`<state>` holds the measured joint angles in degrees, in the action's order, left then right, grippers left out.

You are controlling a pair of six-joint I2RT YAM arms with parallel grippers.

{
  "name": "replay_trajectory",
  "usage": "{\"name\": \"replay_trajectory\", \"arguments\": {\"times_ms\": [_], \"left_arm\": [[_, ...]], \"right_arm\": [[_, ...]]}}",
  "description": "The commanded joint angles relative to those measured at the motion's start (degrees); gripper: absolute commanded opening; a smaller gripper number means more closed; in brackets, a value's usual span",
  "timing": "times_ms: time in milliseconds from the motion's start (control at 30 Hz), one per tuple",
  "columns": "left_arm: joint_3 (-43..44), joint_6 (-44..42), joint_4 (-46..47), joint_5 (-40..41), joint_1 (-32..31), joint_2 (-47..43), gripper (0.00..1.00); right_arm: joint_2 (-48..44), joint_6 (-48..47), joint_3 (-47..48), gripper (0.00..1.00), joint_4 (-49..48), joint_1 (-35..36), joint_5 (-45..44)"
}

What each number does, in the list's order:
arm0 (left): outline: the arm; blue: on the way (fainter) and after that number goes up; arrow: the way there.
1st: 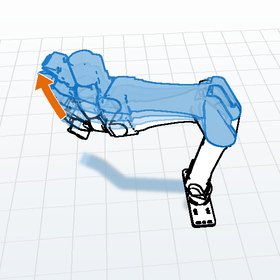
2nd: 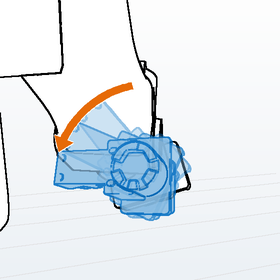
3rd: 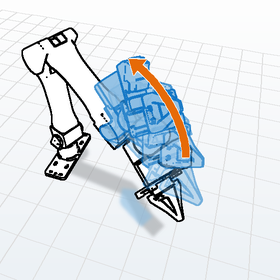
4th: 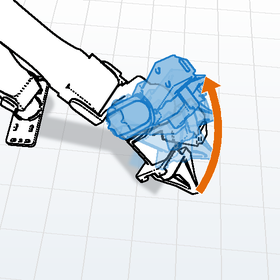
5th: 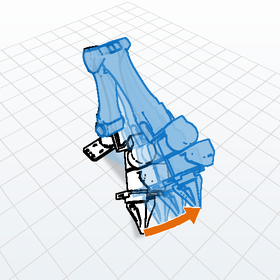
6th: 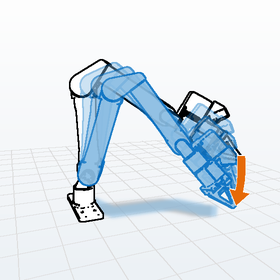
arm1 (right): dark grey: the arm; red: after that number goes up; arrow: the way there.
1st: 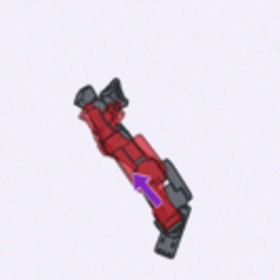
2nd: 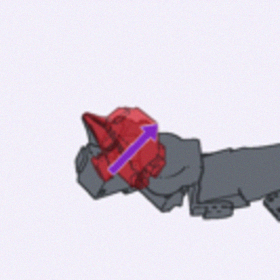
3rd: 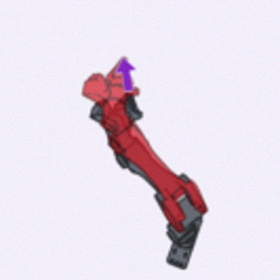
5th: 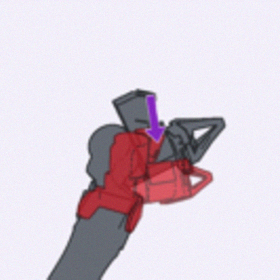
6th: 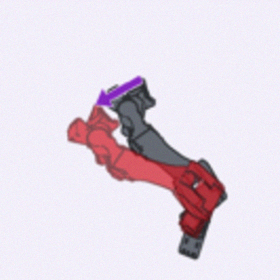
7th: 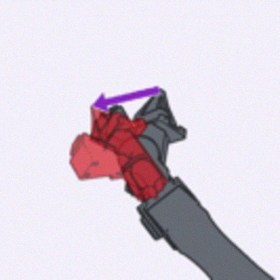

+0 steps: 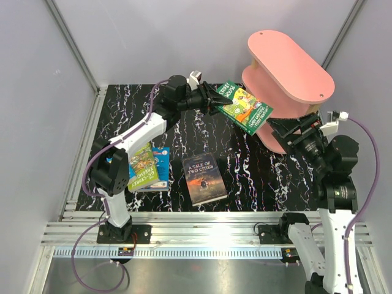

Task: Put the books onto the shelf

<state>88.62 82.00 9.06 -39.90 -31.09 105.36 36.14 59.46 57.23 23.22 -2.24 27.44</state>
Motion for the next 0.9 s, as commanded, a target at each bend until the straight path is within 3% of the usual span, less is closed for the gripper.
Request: {"name": "replay_trajectory", "arguments": {"times_ms": [0,267,700,733,800,867], "left_arm": [[0.94,0.18,4.56,0.17,-0.81,-3.85,0.0],[2.52,0.97,4.65,0.17,-2.48,-3.85,0.0],[1.73,6.68,10.45,-1.41,-4.77,-4.9,0.0],[1.65,6.86,10.54,-1.67,-4.94,-4.99,0.0],[0.95,7.04,10.89,-2.02,-4.94,-5.6,0.0],[0.42,6.6,10.28,-2.46,-5.12,-6.22,0.0]], "right_arm": [[3.41,1.18,-2.91,1.0,-4.4,0.22,3.58],[5.6,6.28,-10.03,1.0,-13.9,0.22,5.87],[10.97,6.11,-9.77,0.98,-18.65,0.22,4.99],[11.06,6.02,-9.77,0.97,-18.83,0.22,4.82],[10.88,6.1,-9.95,0.85,-19.09,0.22,4.64],[10.62,5.93,-9.6,0.68,-19.01,0.22,4.2]]}}
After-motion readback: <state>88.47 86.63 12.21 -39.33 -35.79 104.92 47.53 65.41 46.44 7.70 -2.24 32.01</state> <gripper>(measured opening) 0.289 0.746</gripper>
